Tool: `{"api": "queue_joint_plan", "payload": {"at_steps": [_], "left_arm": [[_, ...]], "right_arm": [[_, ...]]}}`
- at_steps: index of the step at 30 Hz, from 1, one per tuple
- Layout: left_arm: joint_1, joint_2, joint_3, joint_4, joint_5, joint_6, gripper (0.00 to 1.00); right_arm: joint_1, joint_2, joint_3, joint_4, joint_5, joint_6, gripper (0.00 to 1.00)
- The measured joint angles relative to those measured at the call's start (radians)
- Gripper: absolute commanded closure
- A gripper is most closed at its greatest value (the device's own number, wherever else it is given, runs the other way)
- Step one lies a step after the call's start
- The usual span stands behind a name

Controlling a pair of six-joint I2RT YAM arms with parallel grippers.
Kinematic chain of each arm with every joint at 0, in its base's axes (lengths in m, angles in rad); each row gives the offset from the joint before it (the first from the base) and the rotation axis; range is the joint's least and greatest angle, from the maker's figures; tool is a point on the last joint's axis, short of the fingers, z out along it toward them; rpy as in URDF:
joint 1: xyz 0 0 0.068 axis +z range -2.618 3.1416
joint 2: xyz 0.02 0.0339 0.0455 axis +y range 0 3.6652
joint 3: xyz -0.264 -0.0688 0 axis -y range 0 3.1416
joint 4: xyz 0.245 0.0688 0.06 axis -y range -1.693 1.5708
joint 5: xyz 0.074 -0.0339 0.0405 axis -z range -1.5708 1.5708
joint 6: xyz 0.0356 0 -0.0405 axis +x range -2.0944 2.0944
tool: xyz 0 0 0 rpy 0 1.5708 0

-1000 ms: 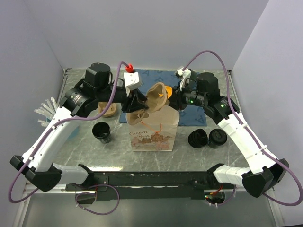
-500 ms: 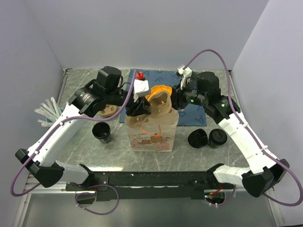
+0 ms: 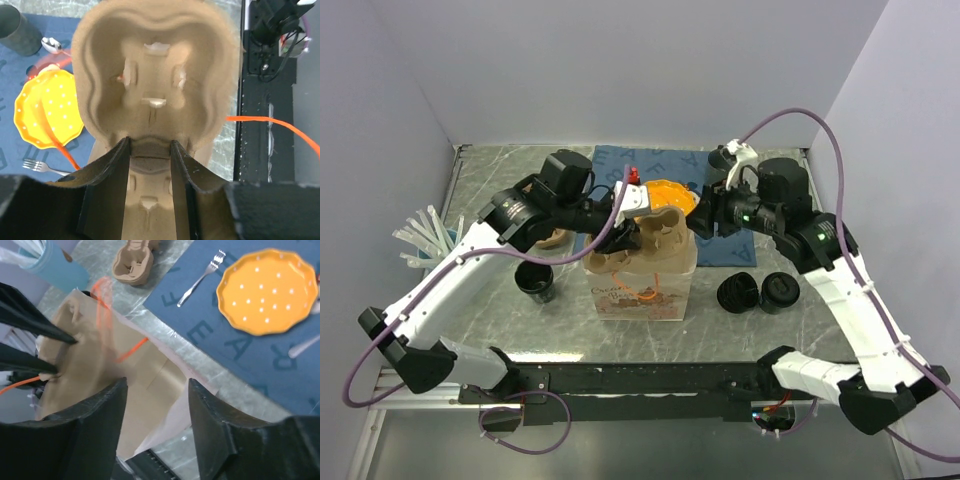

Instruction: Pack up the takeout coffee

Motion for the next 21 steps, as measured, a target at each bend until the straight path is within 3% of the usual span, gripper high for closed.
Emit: {"api": "queue_joint_plan", "payload": {"at_steps": [21], "left_arm": [[-0.060, 0.087, 0.024, -0.021, -0.141, 0.048, 0.76]], "right_arm": [[0.000, -0.058, 0.032, -0.166, 0.146, 0.079, 0.39]]}}
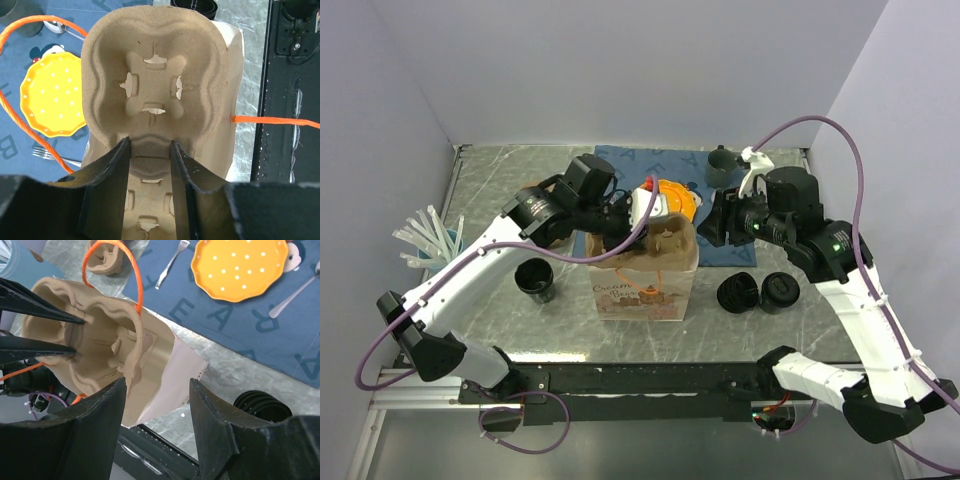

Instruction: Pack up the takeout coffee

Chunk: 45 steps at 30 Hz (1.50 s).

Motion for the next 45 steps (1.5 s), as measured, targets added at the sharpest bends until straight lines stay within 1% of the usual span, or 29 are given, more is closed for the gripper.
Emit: {"api": "queue_joint_plan", "payload": {"at_steps": [6, 16, 27, 39, 42, 45], "left_arm": [[-0.020, 0.000, 0.000, 0.006, -0.017, 0.000, 0.76], [-0.028, 0.000, -0.018, 0.040, -0.026, -0.001, 0.76], [-0.030, 0.009, -0.006, 0.053, -0.052, -0.010, 0.75], [-0.032, 0.018, -0.007, 0.094, -0.050, -0.031, 0.76], [-0.036, 0.019, -0.034, 0.111, -0.047, -0.039, 0.76], [-0.044, 0.017, -0.096, 0.142, -0.043, -0.055, 0.76]], "right_arm": [[0.000, -0.013, 0.000, -0.034, 0.021, 0.004, 0.39], [0.000, -0.040, 0.000, -0.045, 0.031, 0.003, 0.40], [0.000, -0.071, -0.024, -0.043, 0.008, 0.003, 0.40], [0.000, -0.080, -0.042, -0.038, -0.008, 0.007, 0.40], [0.000, -0.080, -0.051, -0.038, -0.003, 0.011, 0.40], [0.000, -0.082, -0.058, -0.038, 0.000, 0.013, 0.40]]}}
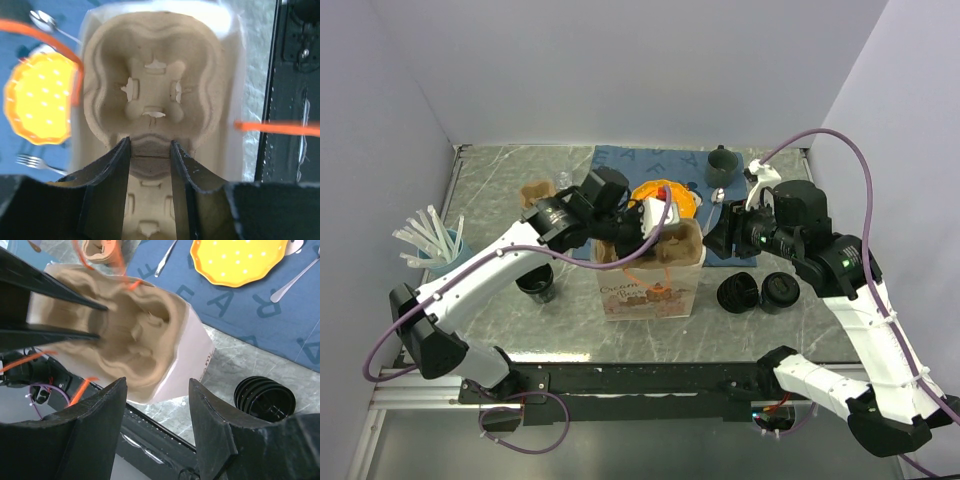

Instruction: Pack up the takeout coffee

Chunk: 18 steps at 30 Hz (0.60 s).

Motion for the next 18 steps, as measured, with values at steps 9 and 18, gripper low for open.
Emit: {"api": "queue_joint_plan", "payload": {"at_steps": [9, 18], "left_arm": [[-0.005, 0.000, -0.068, 0.039, -0.001, -0.009, 0.76], [-0.005, 0.000, -0.092, 0.050, -0.008, -0.010, 0.77]], "right_arm": [[0.000, 0.000, -0.003, 0.000, -0.005, 0.002, 0.40], [0.000, -0.002, -0.003, 0.000, -0.004, 0.002, 0.40]]}}
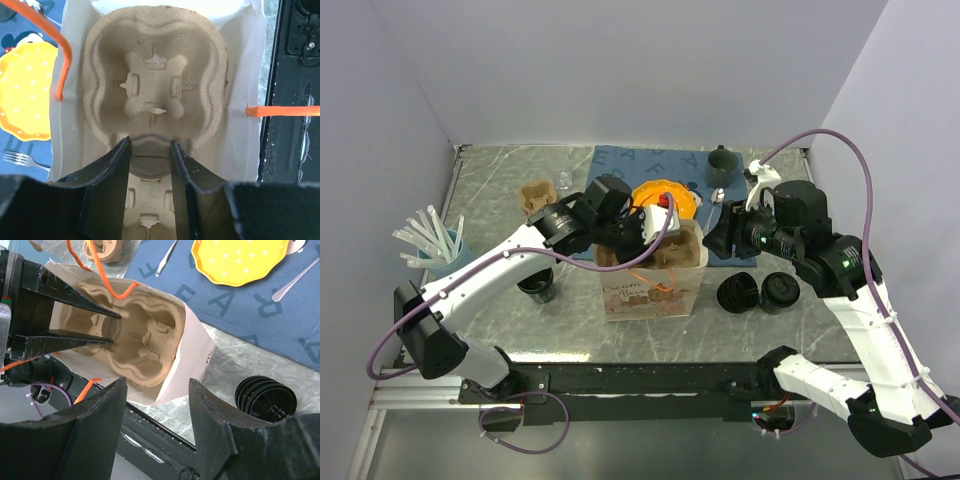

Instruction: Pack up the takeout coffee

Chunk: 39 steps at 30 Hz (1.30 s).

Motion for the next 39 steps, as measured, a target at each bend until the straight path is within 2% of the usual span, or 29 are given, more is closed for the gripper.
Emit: {"api": "queue_joint_plan", "payload": {"at_steps": [6, 12, 15, 21, 23, 27, 30, 33, 35, 39], "left_arm": [[-0.001, 0.000, -0.024, -0.004, -0.018, 0.001, 0.79], [-0.003, 0.001, -0.030, -0.031, -0.047, 0.011, 0.75], [-0.004, 0.001, -0.040, -0.029, -0.049, 0.010, 0.73], [-0.010, 0.011, -0.079, -0.008, -0.049, 0.002, 0.62], [-0.011, 0.019, -0.084, -0.004, -0.051, -0.001, 0.54], [-0.011, 0.023, -0.084, -0.005, -0.064, -0.007, 0.47], [-0.011, 0.023, -0.084, -0.005, -0.080, -0.008, 0.26], [-0.011, 0.023, -0.072, -0.010, -0.098, -0.010, 0.19], [-0.011, 0.023, -0.056, -0.011, -0.107, -0.012, 0.04], [-0.011, 0.010, -0.014, -0.011, -0.128, -0.017, 0.03]], "right_arm": [[0.000, -0.002, 0.000, 0.000, 0.004, 0.001, 0.40], [0.000, -0.012, -0.001, 0.000, 0.013, 0.000, 0.40], [0.000, -0.014, -0.002, 0.000, 0.016, 0.000, 0.39], [0.000, -0.014, -0.007, -0.004, 0.028, 0.000, 0.39], [0.000, -0.014, -0.007, -0.004, 0.032, 0.000, 0.39], [0.000, -0.015, -0.007, -0.005, 0.037, 0.000, 0.39], [0.000, -0.016, -0.007, -0.004, 0.038, 0.000, 0.39], [0.000, -0.017, -0.007, -0.004, 0.037, 0.000, 0.39], [0.000, -0.016, -0.007, -0.004, 0.037, 0.000, 0.39], [0.000, -0.016, -0.007, -0.003, 0.037, 0.000, 0.39]]}}
